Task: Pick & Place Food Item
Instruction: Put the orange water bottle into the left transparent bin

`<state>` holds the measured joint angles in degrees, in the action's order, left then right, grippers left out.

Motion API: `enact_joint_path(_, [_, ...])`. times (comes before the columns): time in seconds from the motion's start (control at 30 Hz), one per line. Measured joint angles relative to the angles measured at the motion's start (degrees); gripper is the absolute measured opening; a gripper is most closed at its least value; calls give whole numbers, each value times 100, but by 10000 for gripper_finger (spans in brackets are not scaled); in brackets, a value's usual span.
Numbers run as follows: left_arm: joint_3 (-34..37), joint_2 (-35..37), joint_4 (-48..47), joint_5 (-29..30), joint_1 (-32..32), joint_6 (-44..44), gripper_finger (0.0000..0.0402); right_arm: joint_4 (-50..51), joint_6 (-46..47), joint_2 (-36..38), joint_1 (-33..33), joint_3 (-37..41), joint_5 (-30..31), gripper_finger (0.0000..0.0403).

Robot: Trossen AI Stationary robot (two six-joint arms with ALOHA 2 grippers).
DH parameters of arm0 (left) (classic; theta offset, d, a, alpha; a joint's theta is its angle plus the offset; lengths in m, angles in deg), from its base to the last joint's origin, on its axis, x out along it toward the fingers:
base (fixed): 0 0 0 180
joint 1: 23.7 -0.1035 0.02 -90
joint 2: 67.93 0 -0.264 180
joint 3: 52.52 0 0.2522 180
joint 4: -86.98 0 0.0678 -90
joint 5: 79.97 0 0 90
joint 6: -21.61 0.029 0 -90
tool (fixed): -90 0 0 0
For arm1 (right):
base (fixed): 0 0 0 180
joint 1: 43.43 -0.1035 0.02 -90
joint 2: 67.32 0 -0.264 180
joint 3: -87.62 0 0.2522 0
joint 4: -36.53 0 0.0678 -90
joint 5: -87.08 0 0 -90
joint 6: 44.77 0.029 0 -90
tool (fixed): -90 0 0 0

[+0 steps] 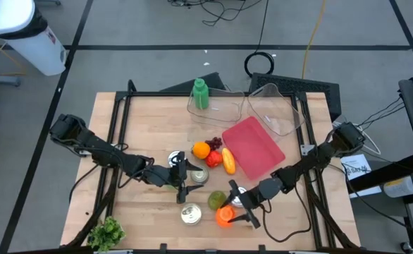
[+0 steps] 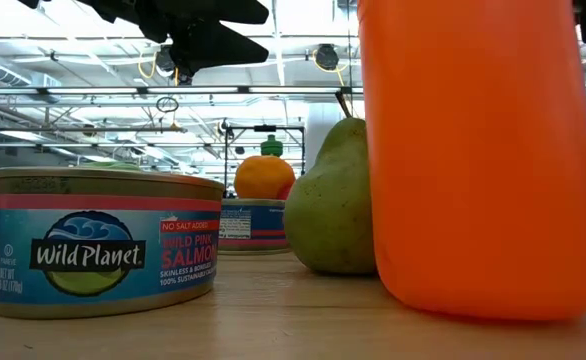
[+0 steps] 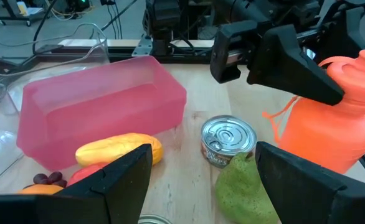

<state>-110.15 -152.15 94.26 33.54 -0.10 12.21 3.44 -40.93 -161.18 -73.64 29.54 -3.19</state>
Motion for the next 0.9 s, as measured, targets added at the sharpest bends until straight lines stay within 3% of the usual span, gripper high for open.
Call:
enact_joint_path(0.1, [-1, -2, -4, 0, 0, -1, 299, 8, 0, 0, 0, 0, -4, 203])
enact_joint_path(0.43, [-1, -2, -15, 0, 0, -11, 299, -402, -157, 57, 2, 0, -4, 201])
enact_joint_path(0.67, [-3, -2, 17, 5, 0, 220, 299, -444, -194, 999, 251, -4, 22, 208])
enact_joint_path(0.9, [-3, -2, 17, 9, 0, 318, 299, 113, -194, 1969, 1257, -7, 33, 205])
